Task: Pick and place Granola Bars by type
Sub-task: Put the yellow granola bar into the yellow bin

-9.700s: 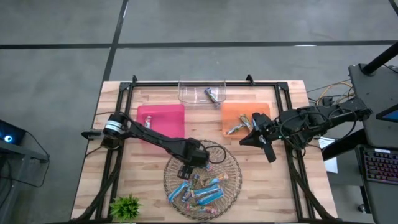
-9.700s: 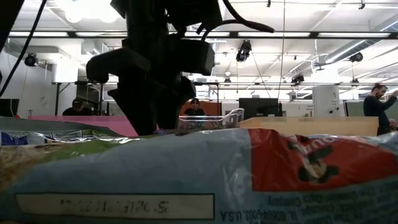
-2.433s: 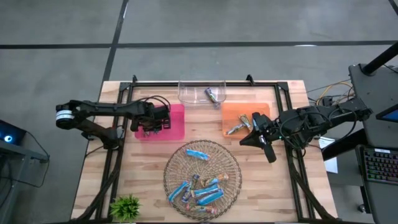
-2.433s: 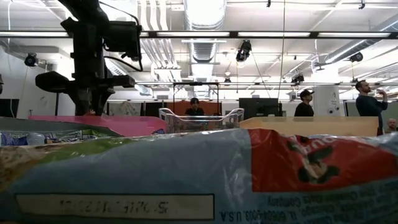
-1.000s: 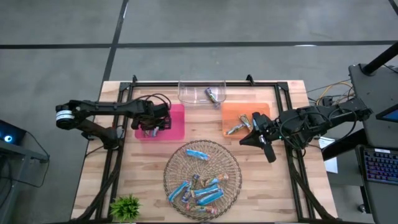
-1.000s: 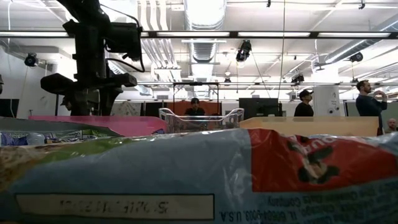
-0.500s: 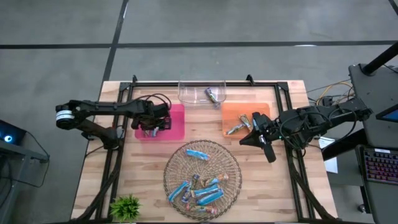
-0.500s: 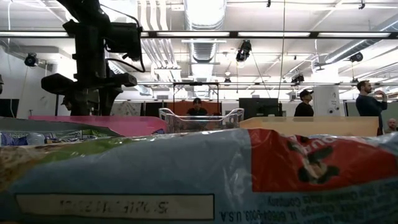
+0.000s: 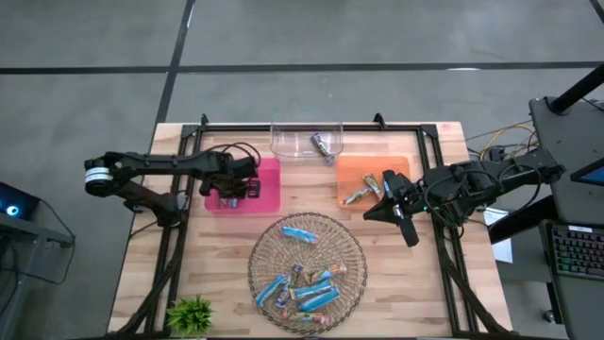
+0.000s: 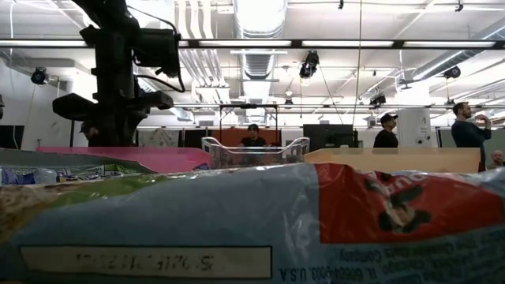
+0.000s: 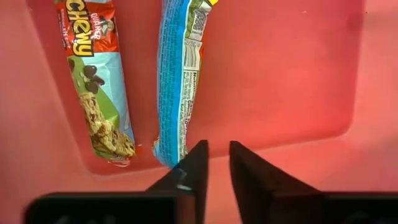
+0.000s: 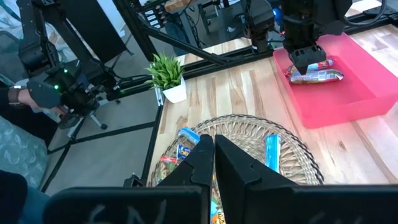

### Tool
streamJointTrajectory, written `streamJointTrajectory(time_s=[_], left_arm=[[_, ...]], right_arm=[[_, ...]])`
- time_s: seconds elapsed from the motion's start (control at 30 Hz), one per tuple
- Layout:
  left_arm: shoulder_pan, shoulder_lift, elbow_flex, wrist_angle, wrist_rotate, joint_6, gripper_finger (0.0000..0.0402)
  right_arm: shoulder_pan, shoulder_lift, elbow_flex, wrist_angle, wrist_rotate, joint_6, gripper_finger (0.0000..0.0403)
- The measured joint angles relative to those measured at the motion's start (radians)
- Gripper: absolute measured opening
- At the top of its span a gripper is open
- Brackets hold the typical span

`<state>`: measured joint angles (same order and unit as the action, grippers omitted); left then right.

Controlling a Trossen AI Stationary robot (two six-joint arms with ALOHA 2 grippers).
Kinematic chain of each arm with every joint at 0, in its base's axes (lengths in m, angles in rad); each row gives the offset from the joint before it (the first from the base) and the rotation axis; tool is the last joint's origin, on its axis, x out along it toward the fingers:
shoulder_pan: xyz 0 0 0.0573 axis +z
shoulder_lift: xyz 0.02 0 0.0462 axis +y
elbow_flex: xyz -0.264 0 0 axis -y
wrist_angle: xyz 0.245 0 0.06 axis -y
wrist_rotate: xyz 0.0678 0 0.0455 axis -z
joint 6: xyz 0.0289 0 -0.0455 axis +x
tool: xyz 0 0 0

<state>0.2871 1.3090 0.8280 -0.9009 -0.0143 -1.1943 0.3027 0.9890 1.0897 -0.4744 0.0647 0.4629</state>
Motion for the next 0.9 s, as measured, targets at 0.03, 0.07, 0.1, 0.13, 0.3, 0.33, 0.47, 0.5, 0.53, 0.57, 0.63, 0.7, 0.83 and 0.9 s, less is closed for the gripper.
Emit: streamJointTrajectory(time_s=[0.03,0.07,0.1,0.13,0.3,0.33,0.47,0.5,0.53,0.57,0.63,0.7,0.83,0.9], left_arm=[[0.0,0.0,0.0,0.0,0.0,0.006,0.0023],[0.0,0.0,0.0,0.0,0.0,0.011,0.0012],[0.0,0.0,0.0,0.0,0.0,0.013,0.0006],[0.0,0.0,0.0,0.0,0.002,0.014,0.0004],[0.0,0.0,0.001,0.002,0.027,0.015,0.0001],[-0.001,0.0,0.006,-0.001,0.041,0.017,0.0001],[-0.025,-0.002,0.071,0.001,0.064,0.062,0.0],[-0.031,-0.002,0.094,0.001,0.062,0.075,0.0],[-0.038,-0.002,0.119,0.001,0.056,0.084,0.0],[-0.044,-0.002,0.146,0.001,0.048,0.094,0.0],[-0.054,-0.002,0.203,0.001,0.028,0.111,0.0],[-0.065,-0.002,0.262,-0.008,0.006,0.127,0.0],[-0.088,-0.002,0.382,-0.019,-0.037,0.175,0.0],[-0.104,-0.002,0.438,-0.019,-0.063,0.208,0.0]], right_arm=[[0.0,0.0,0.0,0.0,0.0,0.0,0.0009],[0.0,0.0,0.0,0.0,0.0,-0.001,0.0009],[0.0,0.0,0.0,0.0,0.001,-0.001,0.0008],[0.0,0.0,0.0,0.0,0.001,-0.001,0.0009],[0.0,0.0,0.0,0.0,0.014,-0.003,0.0009],[0.0,0.0,0.0,0.0,0.015,-0.003,0.0008],[0.0,0.0,0.0,0.0,0.017,-0.003,0.0009],[0.0,0.0,0.0,0.0,0.017,-0.003,0.0009],[0.0,0.0,0.0,0.0,0.017,-0.003,0.0009],[0.0,0.0,0.0,0.0,0.017,-0.003,0.0009],[0.0,0.0,0.0,0.0,0.017,-0.003,0.0009],[0.0,0.0,0.0,0.0,0.017,-0.003,0.0009],[0.0,0.0,0.0,0.0,0.017,-0.003,0.0009],[0.0,0.0,0.0,0.0,0.017,-0.003,0.0008]])
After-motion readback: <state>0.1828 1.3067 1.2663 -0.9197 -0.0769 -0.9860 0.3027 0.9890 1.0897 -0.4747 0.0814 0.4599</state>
